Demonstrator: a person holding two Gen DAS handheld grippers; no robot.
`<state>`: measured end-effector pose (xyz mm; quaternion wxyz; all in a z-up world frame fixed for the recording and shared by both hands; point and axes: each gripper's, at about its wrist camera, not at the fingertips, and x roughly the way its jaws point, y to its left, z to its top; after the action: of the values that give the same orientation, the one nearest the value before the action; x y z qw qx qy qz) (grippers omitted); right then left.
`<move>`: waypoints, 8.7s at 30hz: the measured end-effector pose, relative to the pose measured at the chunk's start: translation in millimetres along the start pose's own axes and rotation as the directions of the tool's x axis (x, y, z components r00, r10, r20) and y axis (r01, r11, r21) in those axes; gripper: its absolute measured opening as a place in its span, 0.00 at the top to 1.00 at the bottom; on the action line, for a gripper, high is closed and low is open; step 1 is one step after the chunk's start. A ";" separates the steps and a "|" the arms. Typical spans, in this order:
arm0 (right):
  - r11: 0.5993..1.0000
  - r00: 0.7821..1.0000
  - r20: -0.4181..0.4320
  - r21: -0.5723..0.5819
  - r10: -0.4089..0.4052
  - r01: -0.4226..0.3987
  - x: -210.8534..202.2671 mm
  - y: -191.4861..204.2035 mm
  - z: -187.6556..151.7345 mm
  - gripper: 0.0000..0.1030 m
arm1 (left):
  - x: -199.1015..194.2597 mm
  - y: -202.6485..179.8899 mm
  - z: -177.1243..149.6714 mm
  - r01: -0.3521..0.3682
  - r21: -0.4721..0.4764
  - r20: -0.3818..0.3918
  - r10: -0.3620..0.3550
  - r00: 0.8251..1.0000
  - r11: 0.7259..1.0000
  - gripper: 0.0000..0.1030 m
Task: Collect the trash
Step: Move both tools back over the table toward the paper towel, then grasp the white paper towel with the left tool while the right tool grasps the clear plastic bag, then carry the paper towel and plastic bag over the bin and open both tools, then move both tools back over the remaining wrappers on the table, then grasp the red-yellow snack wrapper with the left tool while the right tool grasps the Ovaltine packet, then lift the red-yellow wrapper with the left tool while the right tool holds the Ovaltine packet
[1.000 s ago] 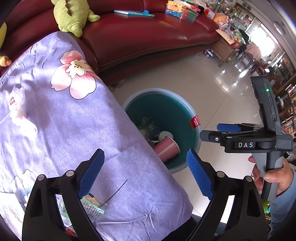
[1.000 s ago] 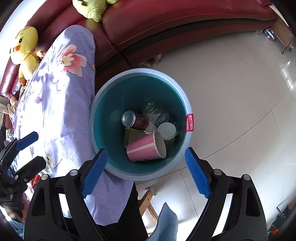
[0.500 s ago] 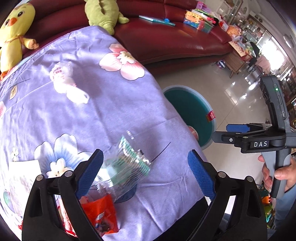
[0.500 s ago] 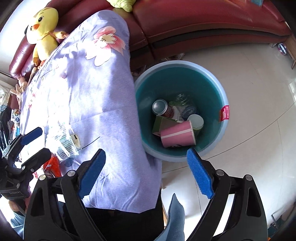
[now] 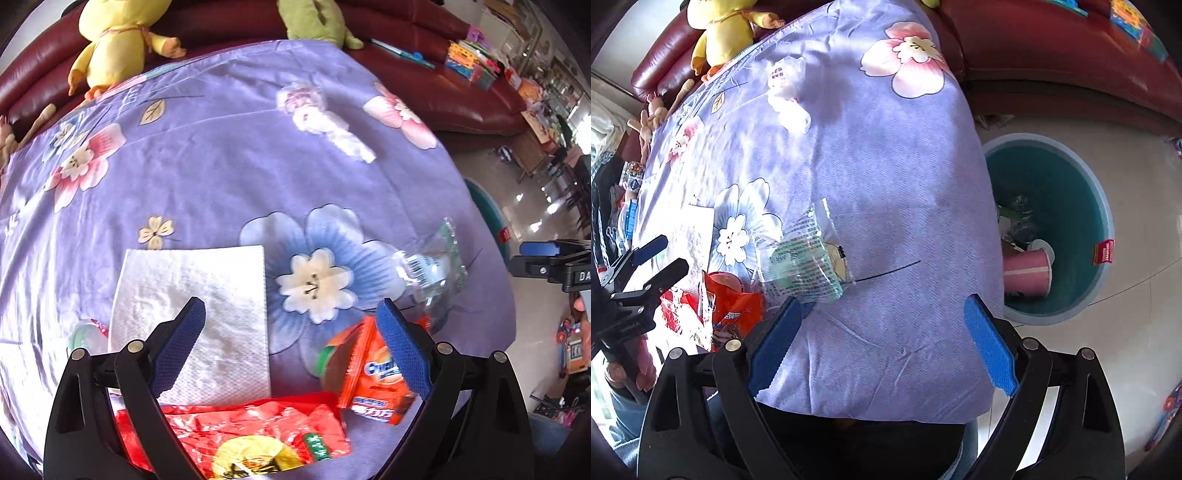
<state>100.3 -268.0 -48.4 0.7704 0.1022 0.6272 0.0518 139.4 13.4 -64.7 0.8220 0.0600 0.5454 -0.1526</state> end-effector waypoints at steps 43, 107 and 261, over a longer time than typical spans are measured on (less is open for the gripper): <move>0.986 0.998 0.054 -0.170 0.016 -0.006 80.7 114.6 166.4 0.17 | 40.4 68.1 61.2 0.148 -0.145 0.072 -0.139 0.988 0.978 0.93; 0.949 0.965 0.254 0.285 0.060 -0.134 -53.2 -220.6 -50.0 0.74 | 76.5 -348.3 87.1 0.283 0.392 -0.158 -0.239 0.958 0.876 0.92; 0.940 0.938 0.069 -0.031 0.341 -0.339 20.6 116.8 -53.1 0.58 | -51.9 65.3 -94.4 0.033 -0.139 0.093 -0.020 0.995 0.990 0.92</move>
<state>58.4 -145.1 -52.3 0.7731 0.2037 0.5711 0.1862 58.6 109.8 -59.3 0.8460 -0.0125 0.5176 -0.1274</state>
